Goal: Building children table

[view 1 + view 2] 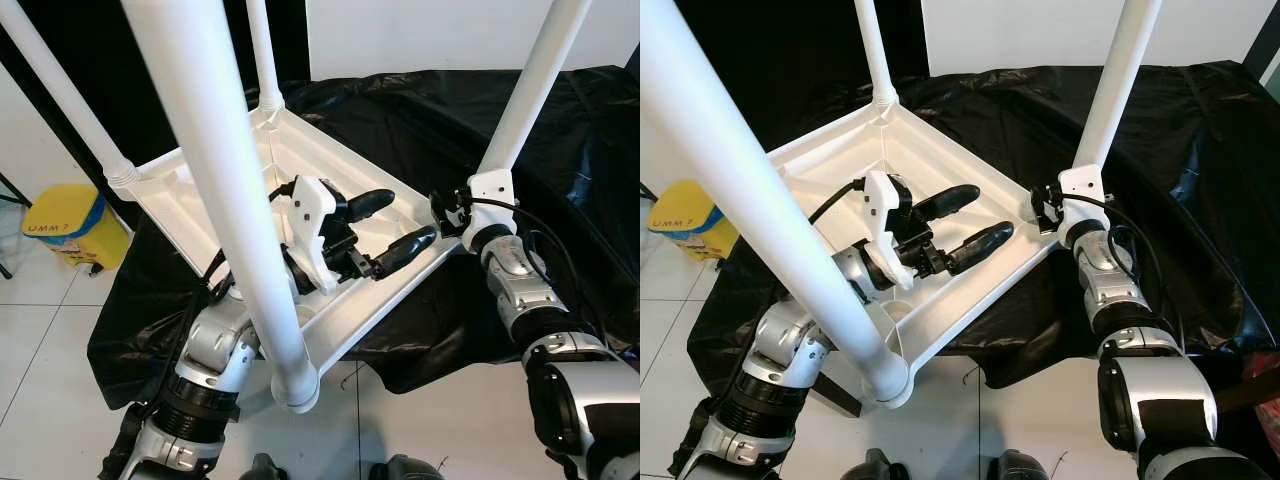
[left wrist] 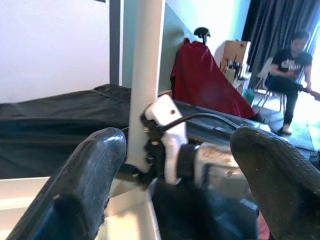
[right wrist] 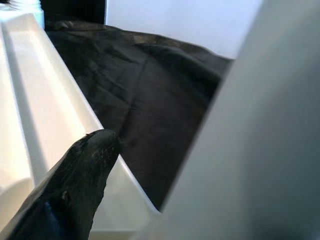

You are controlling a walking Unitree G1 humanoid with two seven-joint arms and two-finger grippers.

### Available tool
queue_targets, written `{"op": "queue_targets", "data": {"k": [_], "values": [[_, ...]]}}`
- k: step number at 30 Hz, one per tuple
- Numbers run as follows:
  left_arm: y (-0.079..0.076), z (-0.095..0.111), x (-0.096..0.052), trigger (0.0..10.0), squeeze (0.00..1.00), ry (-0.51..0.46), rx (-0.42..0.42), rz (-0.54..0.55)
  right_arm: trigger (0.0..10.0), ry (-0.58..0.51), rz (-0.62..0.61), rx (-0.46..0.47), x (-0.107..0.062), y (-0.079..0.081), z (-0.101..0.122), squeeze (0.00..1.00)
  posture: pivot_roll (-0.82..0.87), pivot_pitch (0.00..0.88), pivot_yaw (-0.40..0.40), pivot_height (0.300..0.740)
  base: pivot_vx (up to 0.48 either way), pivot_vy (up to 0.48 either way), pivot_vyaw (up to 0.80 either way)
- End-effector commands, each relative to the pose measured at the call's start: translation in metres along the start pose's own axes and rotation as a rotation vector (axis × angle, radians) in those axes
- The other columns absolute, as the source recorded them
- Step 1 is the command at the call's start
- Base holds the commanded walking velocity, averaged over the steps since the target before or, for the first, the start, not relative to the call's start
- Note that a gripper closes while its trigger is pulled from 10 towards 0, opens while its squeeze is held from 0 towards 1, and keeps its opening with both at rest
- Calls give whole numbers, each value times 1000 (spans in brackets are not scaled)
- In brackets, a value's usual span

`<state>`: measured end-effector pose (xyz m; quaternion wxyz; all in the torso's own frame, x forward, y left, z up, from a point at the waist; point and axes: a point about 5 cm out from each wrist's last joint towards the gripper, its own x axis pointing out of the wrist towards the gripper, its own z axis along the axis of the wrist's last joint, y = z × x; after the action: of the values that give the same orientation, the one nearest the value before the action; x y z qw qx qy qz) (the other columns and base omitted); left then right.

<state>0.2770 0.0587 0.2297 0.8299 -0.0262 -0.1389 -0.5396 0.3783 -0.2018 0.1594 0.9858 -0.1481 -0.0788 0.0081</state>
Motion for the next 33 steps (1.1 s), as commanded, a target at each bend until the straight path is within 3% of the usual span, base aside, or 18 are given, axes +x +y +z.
{"op": "queue_targets", "data": {"k": [1,4,6,7,9,14,19,22,23,24,33], "values": [[13,1,-10,10000,0,18,26,68,10000,-11,-55,-15,-5,-9,-4,0,-54,68,40,740,0,0,0],[26,1,-23,10000,0,45,51,121,10000,-41,-97,-5,-11,-17,-7,0,-55,71,39,740,0,0,0],[26,1,-23,10000,0,45,51,121,10000,-41,-97,-5,-11,-17,-7,0,-55,71,39,740,0,0,0],[38,3,-38,10000,0,78,89,172,10000,-71,-141,0,-18,-23,-9,0,-60,77,43,740,0,0,0],[46,5,-49,10000,0,105,114,201,10000,-100,-169,11,-23,-26,-9,0,-62,78,45,740,0,0,0],[53,8,-64,10000,0,152,165,229,10000,-121,-237,2,-32,-29,-9,0,-57,78,42,740,0,0,0],[55,9,-68,10000,0,166,177,234,10000,-120,-262,6,-35,-29,-9,0,-57,78,42,740,0,0,0],[64,7,-91,10000,0,269,252,258,10000,-81,-316,26,-56,-18,-19,0,-43,71,25,740,0,0,0],[64,7,-91,10000,0,269,252,258,10000,-81,-316,26,-56,-18,-19,0,-43,71,25,740,0,0,0],[68,4,-101,10000,0,322,275,264,10000,-49,-331,48,-72,-5,-25,0,-43,66,15,740,0,0,0],[76,-5,-124,10000,0,420,293,291,10000,9,-303,66,-105,19,-32,0,-52,65,19,740,0,0,0]]}}
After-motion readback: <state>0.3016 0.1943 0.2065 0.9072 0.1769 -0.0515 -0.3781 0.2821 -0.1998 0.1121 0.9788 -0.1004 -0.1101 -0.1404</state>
